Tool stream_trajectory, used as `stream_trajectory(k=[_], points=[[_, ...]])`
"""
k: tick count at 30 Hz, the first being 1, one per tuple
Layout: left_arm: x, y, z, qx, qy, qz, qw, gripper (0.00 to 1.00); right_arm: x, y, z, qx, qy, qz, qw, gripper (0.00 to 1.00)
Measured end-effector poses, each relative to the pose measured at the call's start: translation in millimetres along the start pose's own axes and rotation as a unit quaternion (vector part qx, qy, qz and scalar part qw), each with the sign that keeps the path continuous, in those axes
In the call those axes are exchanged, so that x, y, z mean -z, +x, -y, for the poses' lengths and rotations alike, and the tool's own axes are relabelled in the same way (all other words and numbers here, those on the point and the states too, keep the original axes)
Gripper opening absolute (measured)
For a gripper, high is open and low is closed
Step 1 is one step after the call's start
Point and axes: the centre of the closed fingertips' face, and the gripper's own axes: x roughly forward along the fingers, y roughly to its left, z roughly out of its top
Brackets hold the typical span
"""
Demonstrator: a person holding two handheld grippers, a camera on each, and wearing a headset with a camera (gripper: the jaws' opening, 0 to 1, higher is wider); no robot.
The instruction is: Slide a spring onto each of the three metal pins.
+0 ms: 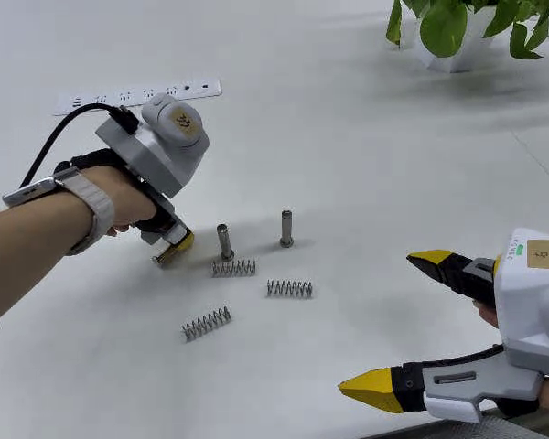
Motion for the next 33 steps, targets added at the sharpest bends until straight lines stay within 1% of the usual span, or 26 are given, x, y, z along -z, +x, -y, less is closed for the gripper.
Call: stream_trajectory(k=[2,4,5,7,8,10,11,13,14,17,18,19,20,22,23,24,25,28,29,30,33], points=[[1.6,-2.0,1.3,0.002,-0.006,0.007,1.0,0.09,0.3,-0.1,-0.3,0.0,-0.001,-0.001,1.0,0.99],[2.6,-3.3,2.4,0.004,-0.007,0.021,0.9997,0.09,0.3,-0.2,-0.5,0.0,-0.001,-0.002,1.0,0.99],[2.5,-3.8,2.7,0.004,-0.015,0.03,0.9994,0.08,0.1,-0.2,-0.7,0.0,-0.001,-0.002,1.0,0.99],[2.9,-4.7,3.0,0.007,-0.019,0.048,0.9986,0.08,-0.6,0.0,-1.4,0.0,-0.001,-0.001,1.0,0.99],[2.4,-5.0,3.1,0.011,-0.03,0.061,0.9976,0.08,-1.0,0.3,-2.1,-0.001,-0.002,-0.001,1.0,0.99],[1.5,-3.7,-0.6,0.016,-0.047,0.079,0.9956,0.08,-1.6,1.2,-3.7,-0.003,-0.004,-0.002,1.0,0.99],[1.8,-2.5,-3.9,0.015,-0.047,0.083,0.9953,0.08,-1.9,1.6,-4.2,-0.003,-0.004,-0.002,1.0,0.99],[3.0,-1.6,-8.4,0.013,-0.059,0.094,0.9938,0.08,-2.7,2.7,-5.9,-0.005,-0.005,-0.002,1.0,0.99],[3.7,-1.1,-10.4,0.011,-0.059,0.097,0.9935,0.08,-3.2,3.0,-6.5,-0.005,-0.005,-0.002,1.0,0.99],[5.8,-3.5,-13.8,0.007,-0.062,0.114,0.9916,0.08,-2.7,4.2,-8.4,-0.008,-0.006,-0.003,0.9999,0.99],[4.5,-5.7,-15.0,0.006,-0.068,0.128,0.9895,0.08,-1.9,4.6,-9.0,-0.008,-0.008,-0.005,0.9999,0.99],[4.5,-7.8,-15.5,0.006,-0.071,0.135,0.9884,0.08,-1.6,4.7,-9.3,-0.008,-0.008,-0.006,0.9999,0.99],[4.0,-10.2,-16.7,0.006,-0.076,0.145,0.9864,0.08,-1.3,5.0,-10.1,-0.009,-0.007,-0.006,0.9999,0.99],[5.6,-13.7,-16.8,0.007,-0.082,0.153,0.9849,0.08,-0.8,5.6,-11.5,-0.011,-0.006,-0.006,0.9999,0.99],[6.2,-16.1,-16.8,0.007,-0.086,0.159,0.9835,0.08,-0.2,6.1,-12.4,-0.011,-0.007,-0.007,0.9999,0.99],[7.5,-17.8,-16.3,0.007,-0.086,0.161,0.9832,0.08,0.1,6.4,-13.0,-0.012,-0.008,-0.008,0.9999,0.99],[8.0,-20.3,-16.4,0.003,-0.086,0.168,0.982,0.08,0.3,6.7,-13.6,-0.013,-0.008,-0.008,0.9998,0.99],[9.4,-25.2,-15.6,-0.001,-0.081,0.179,0.9805,0.08,-0.4,7.3,-14.7,-0.015,-0.008,-0.007,0.9998,0.99],[10.3,-26.5,-14.0,-0.001,-0.076,0.179,0.981,0.08,-0.6,7.5,-15.1,-0.015,-0.008,-0.007,0.9998,0.99],[11.0,-28.7,-13.6,-0.004,-0.074,0.182,0.9806,0.08,-0.6,7.9,-15.5,-0.016,-0.009,-0.008,0.9998,0.99],[12.0,-32.7,-13.5,-0.005,-0.076,0.188,0.9792,0.08,-0.7,9.0,-16.6,-0.018,-0.009,-0.008,0.9998,0.99]])
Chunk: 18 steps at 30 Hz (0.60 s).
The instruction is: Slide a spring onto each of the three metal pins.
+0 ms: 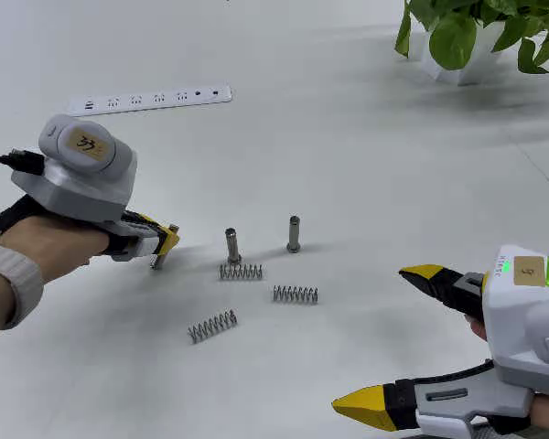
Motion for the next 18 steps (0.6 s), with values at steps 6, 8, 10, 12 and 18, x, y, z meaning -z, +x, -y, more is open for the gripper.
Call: stream_trajectory(k=[6,8,10,12,18], points=[[-0.5,-7.8,8.8,0.001,0.008,0.007,0.9999,0.08,-0.8,2.1,-2.4,-0.005,-0.002,0.0,1.0,0.99],[0.2,-9.8,10.9,-0.001,0.009,0.009,0.9999,0.08,-0.8,2.5,-2.6,-0.005,-0.002,0.0,1.0,0.99],[0.4,-10.9,13.6,0.0,0.009,0.01,0.9999,0.08,-0.5,2.8,-2.9,-0.006,-0.003,-0.001,1.0,0.99],[1.4,-11.9,16.0,0.0,0.011,0.01,0.9999,0.08,-0.7,3.0,-3.3,-0.007,-0.002,-0.001,1.0,0.99],[3.3,-12.7,16.8,0.001,0.005,0.018,0.9998,0.08,-0.8,3.7,-4.1,-0.008,-0.002,-0.001,1.0,0.99]])
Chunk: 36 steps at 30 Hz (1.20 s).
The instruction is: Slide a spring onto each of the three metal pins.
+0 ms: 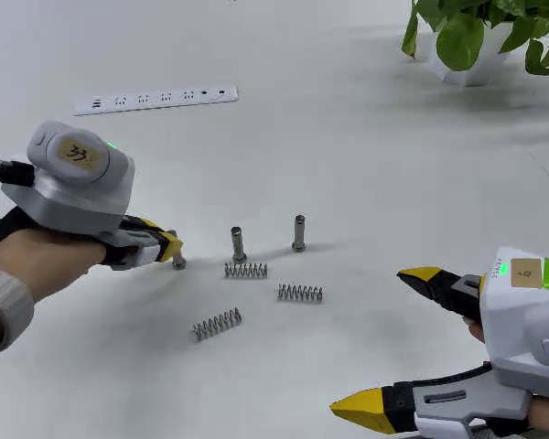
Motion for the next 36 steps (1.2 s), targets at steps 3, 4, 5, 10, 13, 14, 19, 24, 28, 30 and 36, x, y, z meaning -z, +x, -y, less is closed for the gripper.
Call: stream_trajectory(k=[3,4,5,10,13,14,19,24,28,30,36], points=[[0.7,-0.7,1.5,-0.002,0.004,-0.001,1.0,0.08,1.3,0.2,-0.2,-0.001,0.0,-0.002,1.0,0.99],[1.2,-1.1,2.4,-0.002,0.011,-0.003,0.9999,0.08,1.5,0.2,-0.3,-0.001,0.0,-0.002,1.0,0.99],[1.4,-1.2,2.5,-0.003,0.012,-0.004,0.9999,0.08,1.3,0.2,-0.4,-0.001,0.0,-0.001,1.0,0.99],[2.4,-1.6,1.7,-0.003,0.016,-0.006,0.9999,0.08,0.3,0.1,-0.9,-0.001,0.0,0.0,1.0,0.99],[4.5,-3.4,2.9,-0.004,0.023,-0.011,0.9997,0.08,1.2,-0.1,-0.7,-0.001,0.0,-0.002,1.0,0.99],[5.0,-3.8,3.0,-0.005,0.025,-0.012,0.9996,0.08,1.5,-0.1,-0.7,-0.001,0.0,-0.002,1.0,0.99],[5.7,-3.8,2.4,-0.006,0.037,-0.006,0.9993,0.08,1.9,0.2,-1.5,-0.002,0.0,-0.003,1.0,0.99],[9.7,-1.5,5.8,-0.002,0.047,-0.006,0.9989,0.09,1.9,-0.3,-0.5,-0.001,0.001,-0.002,1.0,0.99],[10.6,-1.1,4.5,-0.001,0.047,-0.002,0.9989,0.09,2.5,-0.8,-0.1,0.0,0.001,-0.004,1.0,0.99],[10.2,-1.0,4.1,-0.001,0.046,-0.001,0.9989,0.09,2.9,-0.7,-0.4,0.0,0.0,-0.005,1.0,0.99],[9.6,-1.4,4.2,0.001,0.046,0.001,0.999,0.1,2.5,-0.2,-0.9,-0.001,0.0,-0.005,1.0,0.99]])
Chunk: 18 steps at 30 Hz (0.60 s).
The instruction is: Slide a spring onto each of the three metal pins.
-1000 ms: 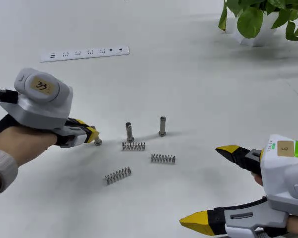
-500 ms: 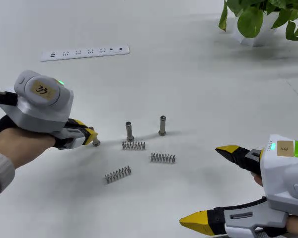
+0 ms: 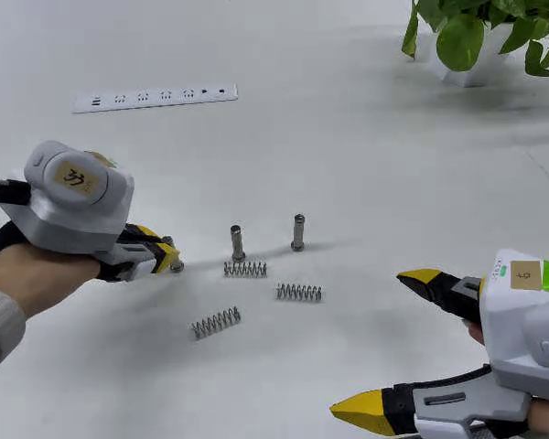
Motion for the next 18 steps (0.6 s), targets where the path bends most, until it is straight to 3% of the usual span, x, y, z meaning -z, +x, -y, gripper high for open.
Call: stream_trajectory(k=[4,12,18], points=[[-0.3,-0.2,-1.5,-0.003,0.005,0.002,1.0,0.14,0.0,0.0,-0.1,-0.001,-0.001,-0.001,1.0,0.99],[0.7,-3.3,-3.1,0.0,-0.006,0.015,0.9999,0.42,0.7,0.0,0.2,-0.002,-0.002,-0.003,1.0,0.99],[-2.0,-8.3,6.1,0.021,-0.01,0.028,0.9993,0.55,0.8,0.7,-1.0,-0.004,-0.003,-0.005,1.0,0.99]])
